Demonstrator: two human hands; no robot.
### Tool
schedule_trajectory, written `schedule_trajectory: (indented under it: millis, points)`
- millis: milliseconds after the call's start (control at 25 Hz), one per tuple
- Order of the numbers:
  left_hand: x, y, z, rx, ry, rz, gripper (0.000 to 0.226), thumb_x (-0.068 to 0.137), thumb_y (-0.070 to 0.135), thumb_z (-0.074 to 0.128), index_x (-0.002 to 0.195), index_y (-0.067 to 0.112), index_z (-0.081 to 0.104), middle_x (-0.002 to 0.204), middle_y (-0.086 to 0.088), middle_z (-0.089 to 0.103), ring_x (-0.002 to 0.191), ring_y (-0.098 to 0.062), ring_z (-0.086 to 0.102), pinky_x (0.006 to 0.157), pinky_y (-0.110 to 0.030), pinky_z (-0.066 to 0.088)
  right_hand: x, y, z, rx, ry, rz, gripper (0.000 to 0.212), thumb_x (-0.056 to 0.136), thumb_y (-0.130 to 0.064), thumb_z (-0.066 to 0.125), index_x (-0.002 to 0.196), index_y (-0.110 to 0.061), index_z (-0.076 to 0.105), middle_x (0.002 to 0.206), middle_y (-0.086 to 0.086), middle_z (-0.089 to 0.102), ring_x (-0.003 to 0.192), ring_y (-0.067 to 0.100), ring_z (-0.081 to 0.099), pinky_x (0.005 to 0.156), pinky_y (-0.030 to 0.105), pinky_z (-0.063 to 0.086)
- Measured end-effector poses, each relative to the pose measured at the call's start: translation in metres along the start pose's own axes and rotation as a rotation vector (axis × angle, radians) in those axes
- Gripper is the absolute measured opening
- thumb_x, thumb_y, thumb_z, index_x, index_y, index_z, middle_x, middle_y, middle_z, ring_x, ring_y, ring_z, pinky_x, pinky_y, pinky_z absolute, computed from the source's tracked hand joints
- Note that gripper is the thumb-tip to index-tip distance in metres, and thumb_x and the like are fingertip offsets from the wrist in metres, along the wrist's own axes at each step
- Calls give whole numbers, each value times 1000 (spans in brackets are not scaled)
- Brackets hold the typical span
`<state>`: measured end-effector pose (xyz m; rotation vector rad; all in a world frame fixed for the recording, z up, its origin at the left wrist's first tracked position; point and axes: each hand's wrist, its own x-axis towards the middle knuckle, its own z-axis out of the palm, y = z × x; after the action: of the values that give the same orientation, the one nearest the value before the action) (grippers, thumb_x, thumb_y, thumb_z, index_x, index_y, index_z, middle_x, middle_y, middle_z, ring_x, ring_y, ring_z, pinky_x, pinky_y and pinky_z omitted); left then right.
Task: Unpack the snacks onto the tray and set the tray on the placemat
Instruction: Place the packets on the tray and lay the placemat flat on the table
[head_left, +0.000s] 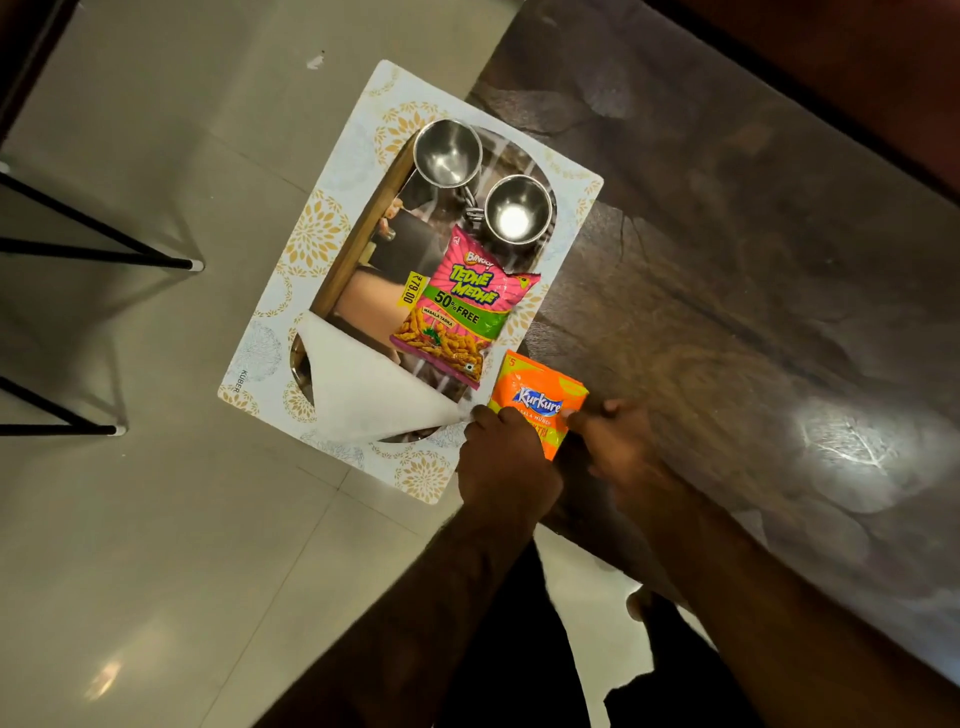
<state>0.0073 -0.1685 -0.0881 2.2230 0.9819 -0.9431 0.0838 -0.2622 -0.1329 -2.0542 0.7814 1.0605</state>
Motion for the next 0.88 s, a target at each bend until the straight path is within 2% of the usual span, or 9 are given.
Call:
schedule_trajectory:
  millis: [120, 160, 240, 320, 440, 560, 640, 760, 880]
  points:
    - [5, 1, 2, -60, 24, 20, 67, 82, 34, 66, 137, 8, 36, 134, -14, 48, 121, -32, 51, 99, -42, 45, 2, 5, 8, 114, -108, -16, 24, 82, -10, 82, 94, -16, 62, 93, 7, 73, 60, 7, 72, 48, 22, 55]
    - [4, 2, 1, -87, 40, 18, 67, 83, 35, 65, 137, 9, 36, 134, -13, 48, 121, -31, 52, 98, -42, 45, 1, 4, 7, 152, -157, 1, 21, 83, -7, 81, 96, -13, 65, 93, 8, 75, 58, 8, 73, 46, 21, 55]
    - [0, 3, -4, -159, 62, 4, 65, 84, 36, 66, 135, 10, 36, 131, -12, 50, 118, -30, 55, 95, -42, 47, -8, 0, 0, 239, -252, 42, 29, 86, -6, 79, 112, -5, 68, 104, 16, 78, 80, 25, 78, 68, 40, 64]
    - [-7, 3, -13, -323, 81, -21, 61, 83, 36, 68, 129, 11, 37, 127, -10, 53, 113, -30, 59, 89, -41, 50, -18, -6, -14, 288, -317, 34, 36, 87, -9, 78, 121, -5, 68, 112, 19, 77, 99, 39, 75, 88, 58, 60]
    - [-15, -3, -38, -551, 99, -38, 54, 83, 38, 72, 120, 19, 39, 121, -4, 57, 106, -25, 64, 87, -40, 54, -35, -20, -38, 330, -438, -71, 37, 85, -14, 79, 121, -13, 70, 112, 13, 79, 95, 31, 78, 75, 49, 64]
    - [-18, -19, -77, -697, 9, 52, 29, 84, 32, 77, 103, 30, 55, 103, 8, 64, 96, -15, 66, 85, -38, 57, -59, -44, -44, 386, -553, -160, 49, 75, -18, 82, 122, -12, 69, 112, 12, 79, 91, 27, 79, 68, 41, 63]
    - [-15, -36, -107, -779, -34, 97, 25, 85, 25, 78, 105, 26, 63, 97, 10, 69, 90, -9, 69, 78, -32, 58, -74, -63, -39, 384, -604, -214, 51, 71, -20, 81, 120, -12, 69, 112, 11, 79, 94, 27, 78, 72, 42, 64]
    - [-1, -69, -156, -791, 75, 109, 28, 85, 15, 77, 111, 14, 67, 94, 6, 71, 84, -15, 71, 68, -30, 59, -83, -85, -33, 324, -616, -280, 48, 70, -25, 80, 116, -16, 68, 103, 8, 76, 90, 25, 76, 76, 38, 62]
    - [24, -101, -195, -762, 189, 57, 31, 85, 13, 77, 114, 8, 68, 103, -9, 71, 85, -24, 71, 79, -39, 60, -76, -86, -31, 281, -596, -273, 34, 84, -18, 77, 116, -16, 67, 93, 4, 75, 85, 23, 75, 74, 34, 60]
